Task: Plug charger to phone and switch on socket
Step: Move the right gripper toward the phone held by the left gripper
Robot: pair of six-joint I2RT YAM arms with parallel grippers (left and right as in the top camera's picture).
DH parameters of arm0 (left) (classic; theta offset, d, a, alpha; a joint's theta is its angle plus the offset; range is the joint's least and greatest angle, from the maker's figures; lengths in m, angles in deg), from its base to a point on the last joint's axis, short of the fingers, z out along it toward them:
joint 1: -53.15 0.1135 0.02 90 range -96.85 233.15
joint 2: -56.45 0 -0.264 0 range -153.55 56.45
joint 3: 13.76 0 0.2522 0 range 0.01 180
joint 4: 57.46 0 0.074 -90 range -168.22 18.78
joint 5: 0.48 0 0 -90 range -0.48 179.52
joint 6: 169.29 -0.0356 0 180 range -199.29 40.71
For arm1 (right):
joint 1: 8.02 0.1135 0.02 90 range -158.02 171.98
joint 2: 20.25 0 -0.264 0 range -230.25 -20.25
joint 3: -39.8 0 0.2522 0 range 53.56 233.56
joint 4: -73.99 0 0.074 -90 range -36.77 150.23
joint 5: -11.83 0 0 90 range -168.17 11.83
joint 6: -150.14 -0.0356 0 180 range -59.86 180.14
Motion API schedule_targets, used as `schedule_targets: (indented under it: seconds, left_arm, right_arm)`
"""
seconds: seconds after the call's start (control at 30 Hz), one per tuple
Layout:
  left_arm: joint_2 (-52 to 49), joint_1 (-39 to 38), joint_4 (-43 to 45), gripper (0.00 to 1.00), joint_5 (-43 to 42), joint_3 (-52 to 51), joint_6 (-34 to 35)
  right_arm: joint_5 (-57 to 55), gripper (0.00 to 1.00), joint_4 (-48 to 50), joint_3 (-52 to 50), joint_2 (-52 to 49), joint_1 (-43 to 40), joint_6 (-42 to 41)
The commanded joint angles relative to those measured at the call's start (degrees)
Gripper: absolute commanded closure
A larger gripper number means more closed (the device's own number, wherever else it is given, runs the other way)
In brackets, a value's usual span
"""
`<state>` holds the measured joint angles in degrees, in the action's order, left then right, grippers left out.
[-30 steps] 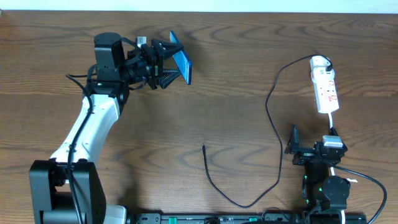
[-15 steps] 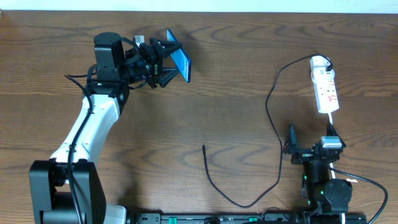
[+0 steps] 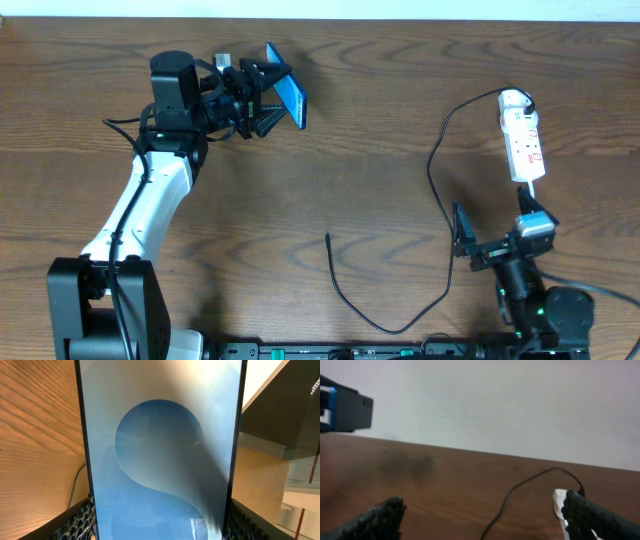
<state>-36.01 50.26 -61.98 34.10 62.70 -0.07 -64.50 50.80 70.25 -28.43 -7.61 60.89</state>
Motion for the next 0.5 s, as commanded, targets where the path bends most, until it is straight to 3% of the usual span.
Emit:
schedule_targets:
  seconds: [0.0, 0.17, 0.47]
  left_arm:
    - [1.81, 0.13, 0.76, 0.93, -0.37, 0.20, -1.01]
    - [1.81, 0.13, 0.76, 0.93, -0.39, 0.20, -1.01]
    - [1.81, -0.09, 0.74, 0.93, 0.48, 0.20, -1.03]
  right_arm:
    - [3.28, 0.01, -2.51, 6.95, -6.54, 0.44, 1.66]
    - [12.00, 0.01, -6.32, 17.62, -19.02, 0.44, 1.42]
    - [28.41, 0.01, -22.21, 39.34, -42.69, 0.46, 0.39]
